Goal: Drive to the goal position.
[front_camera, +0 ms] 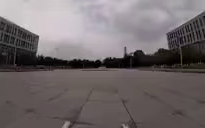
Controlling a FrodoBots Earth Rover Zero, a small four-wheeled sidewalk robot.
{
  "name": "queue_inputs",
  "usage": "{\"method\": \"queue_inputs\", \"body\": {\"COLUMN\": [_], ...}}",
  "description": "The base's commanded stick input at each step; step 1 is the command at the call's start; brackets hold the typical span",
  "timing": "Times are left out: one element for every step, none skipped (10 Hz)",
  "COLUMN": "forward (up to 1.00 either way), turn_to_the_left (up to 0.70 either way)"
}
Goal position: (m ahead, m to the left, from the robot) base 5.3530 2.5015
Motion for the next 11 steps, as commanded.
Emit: {"method": "queue_inputs", "body": {"forward": [0.7, 0.7, 0.7, 0.7, 0.7, 0.7, 0.7, 0.7, 0.7, 0.7, 0.7], "turn_to_the_left": [0.07, 0.24, 0.21, 0.11, 0.01, 0.0, 0.0, 0.0, 0.0, 0.0, 0.0]}}
